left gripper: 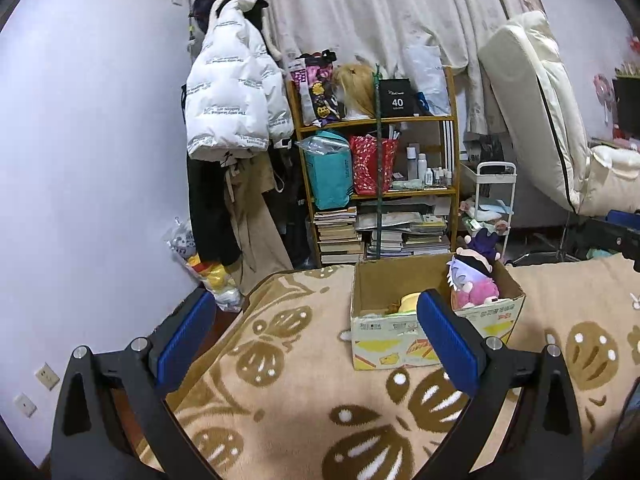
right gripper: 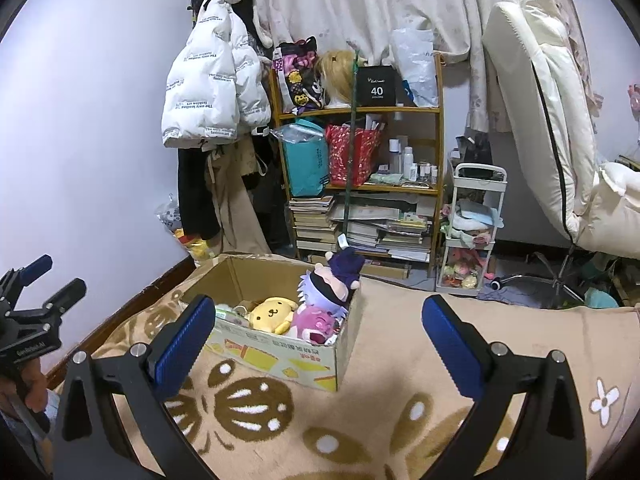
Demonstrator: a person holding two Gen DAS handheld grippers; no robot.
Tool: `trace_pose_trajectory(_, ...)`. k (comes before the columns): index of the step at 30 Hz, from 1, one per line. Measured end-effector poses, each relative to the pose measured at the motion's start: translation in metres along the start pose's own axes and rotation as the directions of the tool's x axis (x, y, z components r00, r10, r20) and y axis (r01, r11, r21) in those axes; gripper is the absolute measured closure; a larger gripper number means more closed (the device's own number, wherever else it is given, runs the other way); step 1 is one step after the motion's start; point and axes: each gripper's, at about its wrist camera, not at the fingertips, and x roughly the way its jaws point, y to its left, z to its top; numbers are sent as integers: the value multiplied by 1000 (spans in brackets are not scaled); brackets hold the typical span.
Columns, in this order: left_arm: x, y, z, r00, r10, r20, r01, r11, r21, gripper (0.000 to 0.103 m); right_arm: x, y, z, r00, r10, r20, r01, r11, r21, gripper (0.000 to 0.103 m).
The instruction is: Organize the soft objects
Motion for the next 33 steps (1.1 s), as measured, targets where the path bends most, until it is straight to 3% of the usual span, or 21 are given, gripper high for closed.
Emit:
trace_pose_trajectory(10,-2,10,-9,1000,12,10,-11,999,-40,4,-8,-4,-5,997,-36,66,35,999,13,0)
trace_pose_trajectory(33,10,-3,-19,1000,4,-22,-4,1000,-4,4,11,-7,-16,998,-44,35,42,999,32,0)
